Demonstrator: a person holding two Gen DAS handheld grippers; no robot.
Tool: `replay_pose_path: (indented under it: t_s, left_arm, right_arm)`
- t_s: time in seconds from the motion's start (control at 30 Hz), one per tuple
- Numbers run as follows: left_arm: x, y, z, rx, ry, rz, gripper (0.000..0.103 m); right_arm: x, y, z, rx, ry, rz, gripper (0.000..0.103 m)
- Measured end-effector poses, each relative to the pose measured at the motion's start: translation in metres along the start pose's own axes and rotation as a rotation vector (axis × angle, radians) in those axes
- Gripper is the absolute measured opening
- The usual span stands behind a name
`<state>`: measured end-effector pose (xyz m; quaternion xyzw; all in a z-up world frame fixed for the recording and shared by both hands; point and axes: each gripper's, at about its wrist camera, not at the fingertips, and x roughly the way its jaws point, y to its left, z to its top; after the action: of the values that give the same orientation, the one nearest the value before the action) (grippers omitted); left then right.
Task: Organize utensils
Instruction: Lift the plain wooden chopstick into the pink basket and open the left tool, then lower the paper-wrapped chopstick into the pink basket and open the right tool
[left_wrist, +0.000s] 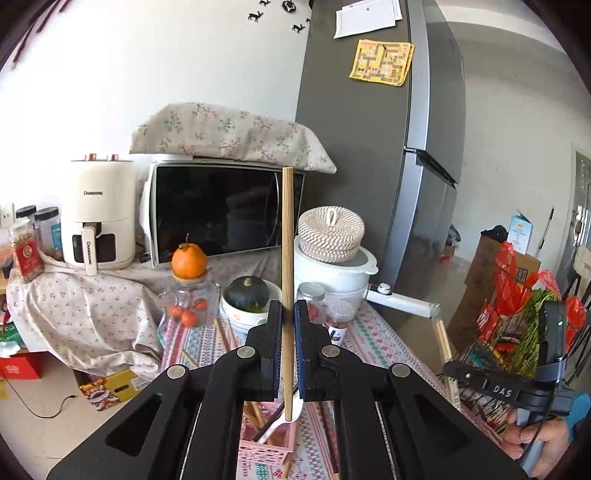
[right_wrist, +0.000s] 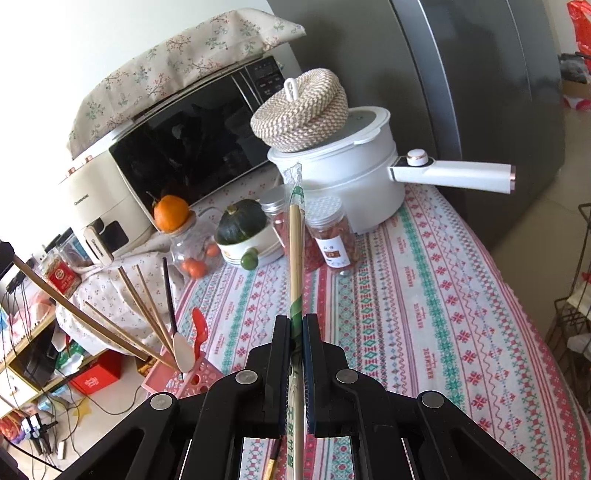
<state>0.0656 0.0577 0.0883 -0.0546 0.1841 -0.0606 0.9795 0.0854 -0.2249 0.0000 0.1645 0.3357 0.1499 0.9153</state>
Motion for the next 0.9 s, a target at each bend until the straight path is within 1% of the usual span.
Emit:
replay_pose_path:
  t_s: [0.17,0.27,0.4,0.47,0.5,0.53,0.57,0.6,0.63,0.73,0.8,0.9]
  left_arm:
    - [0.027,0.014,-0.023,0.033,0.058,0.045,0.006]
    - [0.039,0.019,-0.034,0.060,0.066,0.068,0.006]
    - [0.055,0.024,-0.048,0.076,0.078,0.031,0.007]
    - [0.066,0.027,-0.055,0.061,0.139,0.003,0.011]
    - [0.070,0.029,-0.057,0.048,0.169,-0.002,0.024]
    - [0.073,0.031,-0.059,0.032,0.192,-0.005,0.047]
    - [0.072,0.033,-0.061,0.014,0.200,-0.008,0.058]
    - [0.070,0.035,-0.063,-0.003,0.200,-0.009,0.072]
    - [0.069,0.037,-0.064,-0.017,0.207,-0.010,0.079]
    - [0.066,0.046,-0.067,-0.069,0.265,-0.002,0.086]
    - [0.064,0.054,-0.071,-0.099,0.309,0.018,0.089]
    - [0.060,0.067,-0.079,-0.130,0.373,0.083,0.091]
  right_arm:
    - [0.008,0.011,-0.003,-0.011,0.004,0.004,0.005]
    - [0.012,0.018,-0.004,-0.022,-0.002,0.005,0.005]
    - [0.017,0.029,-0.006,-0.040,-0.018,0.004,0.005]
    - [0.020,0.036,-0.008,-0.048,-0.035,0.008,0.005]
    - [0.021,0.039,-0.008,-0.050,-0.048,0.020,0.005]
    - [0.021,0.043,-0.008,-0.055,-0.065,0.026,0.005]
    - [0.021,0.048,-0.008,-0.065,-0.088,0.028,0.005]
    - [0.020,0.053,-0.009,-0.078,-0.113,0.029,0.005]
    - [0.019,0.058,-0.009,-0.092,-0.138,0.030,0.005]
    - [0.019,0.074,-0.010,-0.113,-0.205,0.038,0.005]
    - [0.023,0.083,-0.011,-0.108,-0.232,0.047,0.005]
    - [0.032,0.096,-0.014,-0.093,-0.254,0.052,0.005]
